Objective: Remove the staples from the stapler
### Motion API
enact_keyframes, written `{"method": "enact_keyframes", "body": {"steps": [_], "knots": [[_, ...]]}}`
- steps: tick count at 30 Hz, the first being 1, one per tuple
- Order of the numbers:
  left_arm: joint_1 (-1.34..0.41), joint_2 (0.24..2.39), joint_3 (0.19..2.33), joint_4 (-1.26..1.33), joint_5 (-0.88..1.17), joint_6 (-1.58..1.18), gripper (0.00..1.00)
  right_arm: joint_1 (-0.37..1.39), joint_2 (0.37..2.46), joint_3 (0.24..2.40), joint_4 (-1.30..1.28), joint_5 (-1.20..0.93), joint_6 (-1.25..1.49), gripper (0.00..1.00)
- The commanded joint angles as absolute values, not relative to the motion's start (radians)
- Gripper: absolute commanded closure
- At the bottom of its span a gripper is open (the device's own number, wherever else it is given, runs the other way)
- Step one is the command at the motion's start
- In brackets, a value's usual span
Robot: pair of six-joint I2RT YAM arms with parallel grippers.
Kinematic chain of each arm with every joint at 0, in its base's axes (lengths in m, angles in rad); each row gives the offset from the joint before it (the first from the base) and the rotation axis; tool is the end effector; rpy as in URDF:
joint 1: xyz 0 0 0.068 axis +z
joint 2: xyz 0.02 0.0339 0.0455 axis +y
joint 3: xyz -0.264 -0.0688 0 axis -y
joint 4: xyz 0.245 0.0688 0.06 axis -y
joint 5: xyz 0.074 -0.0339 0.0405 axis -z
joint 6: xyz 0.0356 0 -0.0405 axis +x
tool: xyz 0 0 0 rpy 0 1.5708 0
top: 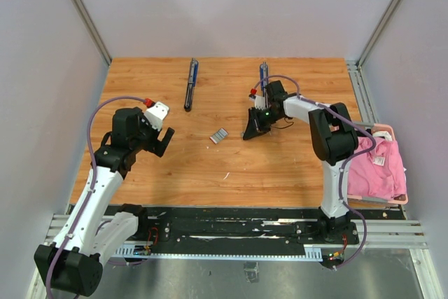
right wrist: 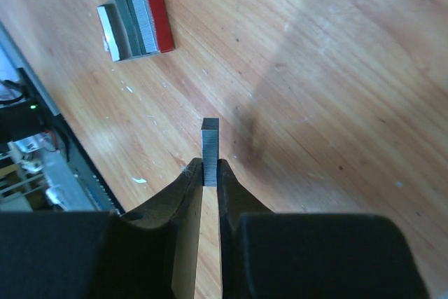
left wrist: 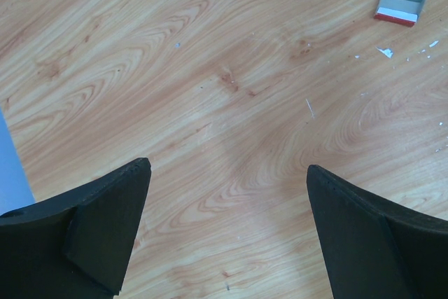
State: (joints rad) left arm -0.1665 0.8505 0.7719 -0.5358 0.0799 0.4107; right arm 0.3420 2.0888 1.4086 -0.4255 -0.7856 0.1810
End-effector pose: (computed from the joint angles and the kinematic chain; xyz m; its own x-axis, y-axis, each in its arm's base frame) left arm 0.1813 -0.0333 0.2894 -0.4296 0.4758 -0.7675 0.4374 0.8532 0.2841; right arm 0.3904 0.1657 0.1468 -0.9247 -0.1941 -0.3274 -0.3756 0.6045 0.7025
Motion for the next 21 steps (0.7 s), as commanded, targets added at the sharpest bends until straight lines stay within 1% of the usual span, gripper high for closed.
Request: {"method": "enact_keyframes", "body": {"steps": [1,6,21], "knots": [[-0.163,0.856,0.764,-0.514,0.077,0.416,0.02,0.338,2.123,1.391,-0.369,-0.935,0.256,0.87],[-0.163,0.859,0.764,-0.512,0.074,0.416,0.02,0.338,2.139,1.368,-0.313,-0.996,0.309,0.87],[-0.163,0.864,0.764,-0.511,0.064,0.416,0.02,0.323,2.207,1.348,-0.243,-1.058,0.395,0.86]]}}
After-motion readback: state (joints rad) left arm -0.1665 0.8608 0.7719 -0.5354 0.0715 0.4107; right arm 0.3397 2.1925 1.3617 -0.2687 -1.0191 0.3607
